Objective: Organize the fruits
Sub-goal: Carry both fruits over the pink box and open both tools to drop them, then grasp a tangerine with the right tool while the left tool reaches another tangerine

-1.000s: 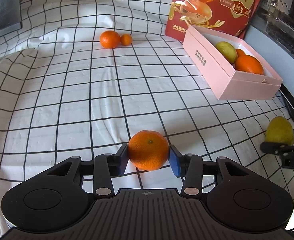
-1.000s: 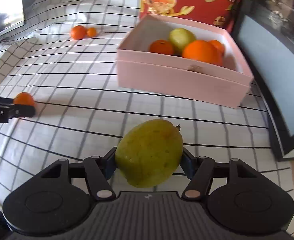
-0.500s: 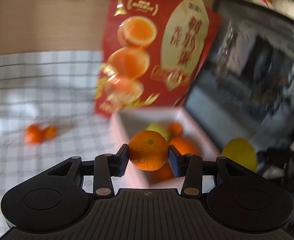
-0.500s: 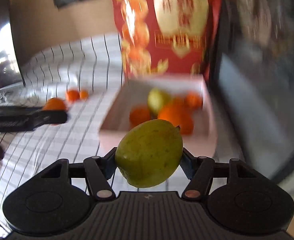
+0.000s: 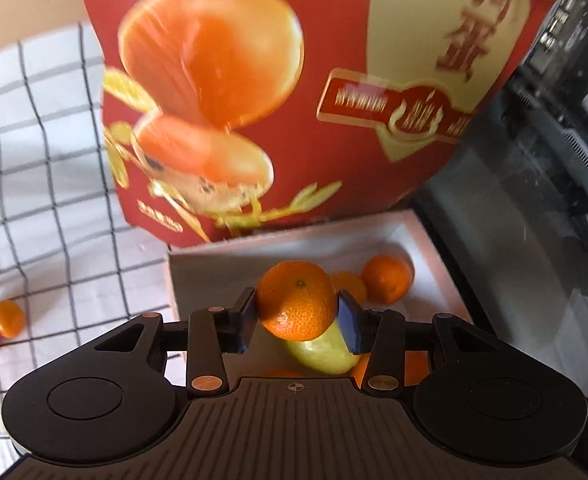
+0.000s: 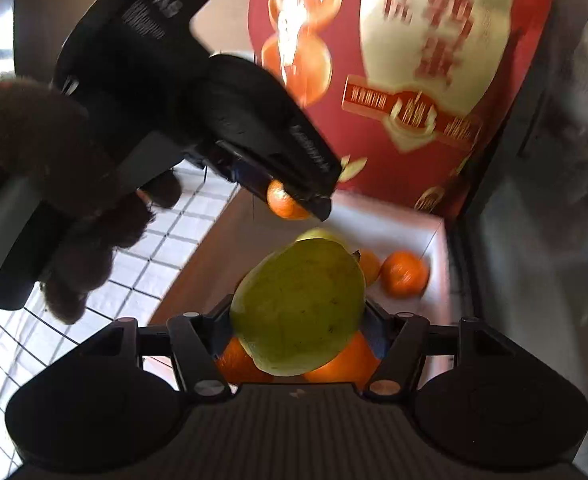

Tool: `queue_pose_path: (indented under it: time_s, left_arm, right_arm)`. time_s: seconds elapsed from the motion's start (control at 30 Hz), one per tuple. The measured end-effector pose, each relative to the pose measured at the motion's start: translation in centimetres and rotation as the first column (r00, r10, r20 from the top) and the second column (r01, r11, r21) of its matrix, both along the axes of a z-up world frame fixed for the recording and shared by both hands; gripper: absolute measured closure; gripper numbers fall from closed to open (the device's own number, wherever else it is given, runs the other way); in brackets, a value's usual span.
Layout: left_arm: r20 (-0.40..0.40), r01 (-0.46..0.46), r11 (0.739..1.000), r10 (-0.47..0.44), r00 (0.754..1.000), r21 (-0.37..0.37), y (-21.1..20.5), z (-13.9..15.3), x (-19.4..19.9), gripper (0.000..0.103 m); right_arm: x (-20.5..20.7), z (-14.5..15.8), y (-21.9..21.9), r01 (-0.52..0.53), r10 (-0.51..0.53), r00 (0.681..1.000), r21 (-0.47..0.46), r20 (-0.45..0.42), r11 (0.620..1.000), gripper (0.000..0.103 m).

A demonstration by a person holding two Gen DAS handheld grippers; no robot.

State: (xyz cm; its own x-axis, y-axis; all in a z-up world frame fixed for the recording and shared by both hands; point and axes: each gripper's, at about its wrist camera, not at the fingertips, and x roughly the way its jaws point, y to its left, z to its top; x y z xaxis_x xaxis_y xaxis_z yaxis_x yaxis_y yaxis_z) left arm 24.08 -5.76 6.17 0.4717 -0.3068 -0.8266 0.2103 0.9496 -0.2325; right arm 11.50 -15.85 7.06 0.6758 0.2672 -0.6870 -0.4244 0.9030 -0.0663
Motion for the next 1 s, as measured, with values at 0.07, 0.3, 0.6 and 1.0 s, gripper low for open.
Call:
queue_pose_path:
  time_s: [0.07, 0.3, 0.6, 1.0]
  left_arm:
    - [-0.002, 0.011, 1.000, -0.011, 1.000, 0.010, 0.1, -0.6, 0.0, 0.053]
    - [0.092, 0.008, 0.999, -0.012, 0.996, 0.041, 1.0, -0.3, -1.1, 0.053]
    - [0.196, -0.121, 0.977, 0.156, 0.968, -0.177, 7.4, 3.2, -6.3, 0.053]
    - [0.165, -0.508, 0.858, 0.514, 0.842, -0.079, 21.8, -1.0, -20.8, 0.054]
  right_arm:
    - [0.0, -0.8, 0.5, -0.016, 0.017, 0.999, -0.043, 0.033, 0.999, 0.039]
    - [0.0, -2.0, 2.6, -0.076, 0.093, 0.991, -0.178, 0.092, 0.981, 0.038]
    - [-0.8, -1.6, 3.2, -0.084, 0.093, 0.993, -0.119, 0.077, 0.989, 0.032]
    - [-0.5, 3.2, 8.4, -0.075, 0.078, 0.988, -0.025, 0.134, 0.997, 0.028]
